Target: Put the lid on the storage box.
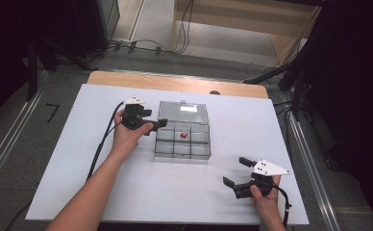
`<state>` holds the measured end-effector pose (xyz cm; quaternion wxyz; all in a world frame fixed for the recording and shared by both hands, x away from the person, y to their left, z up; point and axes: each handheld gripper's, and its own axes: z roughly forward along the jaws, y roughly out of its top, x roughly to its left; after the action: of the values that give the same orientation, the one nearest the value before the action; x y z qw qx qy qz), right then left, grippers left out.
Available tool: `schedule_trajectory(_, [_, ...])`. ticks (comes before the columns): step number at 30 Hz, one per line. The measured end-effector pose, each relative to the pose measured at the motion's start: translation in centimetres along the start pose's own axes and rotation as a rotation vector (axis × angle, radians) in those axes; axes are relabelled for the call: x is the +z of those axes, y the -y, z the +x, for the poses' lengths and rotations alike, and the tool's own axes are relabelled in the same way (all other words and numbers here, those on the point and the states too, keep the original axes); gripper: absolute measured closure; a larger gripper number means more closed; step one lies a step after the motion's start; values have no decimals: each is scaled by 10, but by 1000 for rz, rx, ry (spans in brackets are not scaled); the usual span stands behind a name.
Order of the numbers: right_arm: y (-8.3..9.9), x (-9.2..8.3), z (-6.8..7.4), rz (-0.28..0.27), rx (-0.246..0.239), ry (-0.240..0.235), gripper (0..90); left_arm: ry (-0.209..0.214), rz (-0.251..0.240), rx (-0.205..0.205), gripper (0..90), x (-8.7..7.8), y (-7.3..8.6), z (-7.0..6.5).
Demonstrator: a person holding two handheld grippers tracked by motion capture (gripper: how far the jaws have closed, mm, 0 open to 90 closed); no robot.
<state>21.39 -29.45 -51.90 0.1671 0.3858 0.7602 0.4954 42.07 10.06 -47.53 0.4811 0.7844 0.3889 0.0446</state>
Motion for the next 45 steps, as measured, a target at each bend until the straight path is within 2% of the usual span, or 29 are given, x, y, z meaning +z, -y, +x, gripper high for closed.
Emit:
schedule_trajectory(2, [0,0,1,1,-8,4,0,-5,14,-12,148,6,-2,4])
schedule_trajectory(5, [-2,1,2,0,-18,15,0,0,24,-57,185,12,-5,12])
schedule_trajectory(10, [-8,1,1,-38,37,-16,0,2,7,-107,271,20,-7,22])
schedule_trajectory(18, [-24,14,5,-39,38,-14,0,1,65,-133,341,31,-5,29])
schedule_trajectory(26, [-54,29,-6,-69,80,-13,0,15,86,-168,356,39,-5,33])
schedule_trajectory(29, [-70,39,-10,-70,75,-8,0,26,82,-192,347,42,-4,33])
schedule_trajectory(35, [-95,66,-19,-13,67,5,0,41,80,-221,341,46,-4,38])
schedule_trajectory(40, [-105,92,-34,41,104,13,0,60,81,-245,341,47,-3,41])
schedule_trajectory(45, [-114,110,-45,46,149,23,0,52,84,-239,343,46,-3,40])
